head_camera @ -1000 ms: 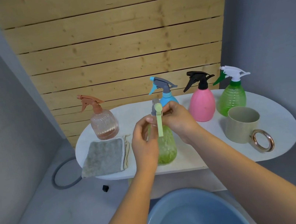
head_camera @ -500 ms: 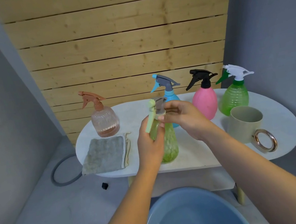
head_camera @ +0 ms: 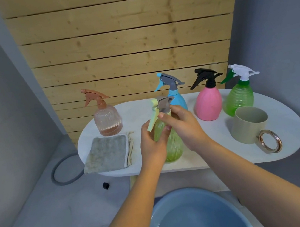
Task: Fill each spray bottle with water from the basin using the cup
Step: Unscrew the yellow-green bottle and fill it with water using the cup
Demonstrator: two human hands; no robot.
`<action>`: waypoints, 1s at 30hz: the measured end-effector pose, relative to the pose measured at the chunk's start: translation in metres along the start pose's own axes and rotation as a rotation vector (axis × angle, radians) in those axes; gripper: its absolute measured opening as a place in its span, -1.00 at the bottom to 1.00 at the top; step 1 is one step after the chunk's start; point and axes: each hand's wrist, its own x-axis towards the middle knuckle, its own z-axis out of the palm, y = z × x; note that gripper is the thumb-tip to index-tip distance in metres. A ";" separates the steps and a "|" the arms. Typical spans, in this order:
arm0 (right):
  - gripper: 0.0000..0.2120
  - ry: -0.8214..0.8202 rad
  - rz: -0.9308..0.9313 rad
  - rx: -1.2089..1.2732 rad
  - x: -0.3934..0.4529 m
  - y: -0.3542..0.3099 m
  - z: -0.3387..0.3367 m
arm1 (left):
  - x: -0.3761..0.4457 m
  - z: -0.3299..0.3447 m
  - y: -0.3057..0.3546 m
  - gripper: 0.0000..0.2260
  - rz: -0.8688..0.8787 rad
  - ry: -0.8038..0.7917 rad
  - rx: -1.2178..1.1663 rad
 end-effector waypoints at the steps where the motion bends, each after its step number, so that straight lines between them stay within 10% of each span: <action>1: -0.64 -0.040 0.017 0.045 0.000 0.001 -0.004 | 0.000 0.001 0.000 -0.65 -0.010 0.002 -0.001; 30: -0.70 -0.187 0.131 0.073 0.016 0.000 -0.021 | -0.004 -0.008 0.009 -0.58 0.010 -0.044 0.134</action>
